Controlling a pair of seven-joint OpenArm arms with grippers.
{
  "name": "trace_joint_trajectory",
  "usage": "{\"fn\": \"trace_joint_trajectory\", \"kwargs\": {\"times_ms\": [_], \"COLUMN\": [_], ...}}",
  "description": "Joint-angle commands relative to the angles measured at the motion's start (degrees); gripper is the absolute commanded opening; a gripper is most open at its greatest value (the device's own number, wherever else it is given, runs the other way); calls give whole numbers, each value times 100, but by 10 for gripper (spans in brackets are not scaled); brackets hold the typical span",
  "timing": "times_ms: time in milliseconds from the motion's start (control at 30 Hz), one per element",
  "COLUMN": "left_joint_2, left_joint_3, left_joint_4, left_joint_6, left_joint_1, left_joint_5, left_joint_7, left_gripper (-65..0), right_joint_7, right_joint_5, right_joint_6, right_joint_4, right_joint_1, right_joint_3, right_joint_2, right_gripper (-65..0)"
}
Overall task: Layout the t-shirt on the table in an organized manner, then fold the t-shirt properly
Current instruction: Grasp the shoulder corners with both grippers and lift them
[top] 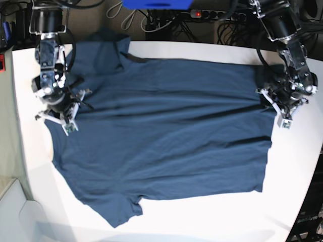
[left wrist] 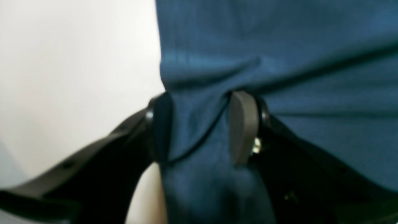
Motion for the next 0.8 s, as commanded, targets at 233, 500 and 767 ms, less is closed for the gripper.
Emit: {"fn": "trace_joint_trajectory", "kwargs": {"times_ms": [233,500,767], "left_joint_2": [-76,-41,-14], "left_joint_3": [-13,-22,-48], "left_joint_4": [61,852,2373], "left_joint_6": [43,43,34], "left_joint_1": [-15,29,46], "left_joint_5": [227,192,183], "left_joint_7": [194,423,1293], "left_gripper": [-357,-357,-321], "right_joint_7": [37,28,-253], "right_joint_5": [4,13,373], "right_joint_6": [-2,68,921], "right_joint_4": [951,1460,2041], "right_joint_1": [-389,-1039,-1567], "right_joint_3": [26,62,782], "right_joint_2": [48,39,-445], "right_gripper": [-650,-650,-485]}}
